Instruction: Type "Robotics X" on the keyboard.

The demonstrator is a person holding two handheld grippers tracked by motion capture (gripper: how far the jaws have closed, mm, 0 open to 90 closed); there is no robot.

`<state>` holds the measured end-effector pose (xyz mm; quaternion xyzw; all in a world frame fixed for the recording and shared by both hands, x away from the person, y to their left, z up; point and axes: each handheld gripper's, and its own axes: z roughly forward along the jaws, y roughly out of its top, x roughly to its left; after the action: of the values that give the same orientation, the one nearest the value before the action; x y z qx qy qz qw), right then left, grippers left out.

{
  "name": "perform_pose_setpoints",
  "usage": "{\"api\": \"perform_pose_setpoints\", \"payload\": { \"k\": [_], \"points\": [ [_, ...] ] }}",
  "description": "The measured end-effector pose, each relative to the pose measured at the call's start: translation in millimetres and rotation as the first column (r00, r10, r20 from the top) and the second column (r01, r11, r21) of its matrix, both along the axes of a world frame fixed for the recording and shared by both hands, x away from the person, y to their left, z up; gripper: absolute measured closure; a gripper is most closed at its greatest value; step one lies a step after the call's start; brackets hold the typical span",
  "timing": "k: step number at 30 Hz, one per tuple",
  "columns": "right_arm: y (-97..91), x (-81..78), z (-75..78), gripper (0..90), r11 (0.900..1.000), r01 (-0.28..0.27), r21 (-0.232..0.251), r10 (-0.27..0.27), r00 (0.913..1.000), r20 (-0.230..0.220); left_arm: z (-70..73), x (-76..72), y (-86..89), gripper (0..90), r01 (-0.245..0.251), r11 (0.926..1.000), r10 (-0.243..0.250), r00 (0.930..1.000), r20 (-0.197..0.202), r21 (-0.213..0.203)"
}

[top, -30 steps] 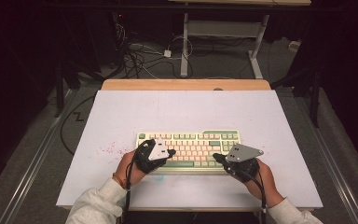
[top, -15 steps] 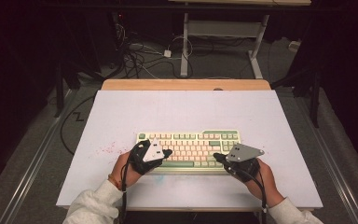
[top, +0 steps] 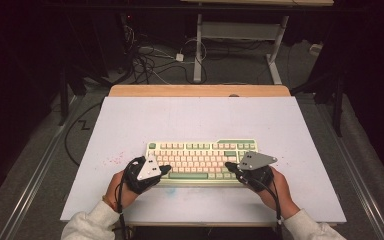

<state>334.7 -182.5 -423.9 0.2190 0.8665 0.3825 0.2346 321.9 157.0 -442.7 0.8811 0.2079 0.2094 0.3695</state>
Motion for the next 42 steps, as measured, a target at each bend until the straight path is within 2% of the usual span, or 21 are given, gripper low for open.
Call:
{"api": "perform_pose_setpoints", "payload": {
  "k": [10, 23, 38, 42],
  "points": [
    [24.5, 19.1, -5.0, 90.0, 0.9995, -0.010, -0.028, 0.010, 0.9999, -0.009, -4.8, -6.9, 16.6, 87.7, -0.030, 0.9996, 0.030, 0.9994, -0.016, -0.003],
    [54.4, 39.6, -13.5, 90.0, 0.9967, -0.029, -0.076, 0.027, 0.9993, -0.026, -6.0, -10.1, 26.5, 87.7, -0.042, 0.9991, 0.042, 0.9990, -0.016, -0.005],
    [64.4, 53.1, -23.8, 90.0, 0.9921, -0.012, -0.125, 0.006, 0.9990, -0.044, -6.5, -9.5, 27.0, 87.7, -0.038, 0.9993, 0.038, 0.9991, -0.019, 0.000],
    [65.3, 55.1, -24.7, 90.0, 0.9923, -0.009, -0.123, 0.003, 0.9990, -0.045, -7.2, -9.3, 26.6, 87.7, -0.034, 0.9994, 0.034, 0.9992, -0.022, 0.004]
  ]
}}
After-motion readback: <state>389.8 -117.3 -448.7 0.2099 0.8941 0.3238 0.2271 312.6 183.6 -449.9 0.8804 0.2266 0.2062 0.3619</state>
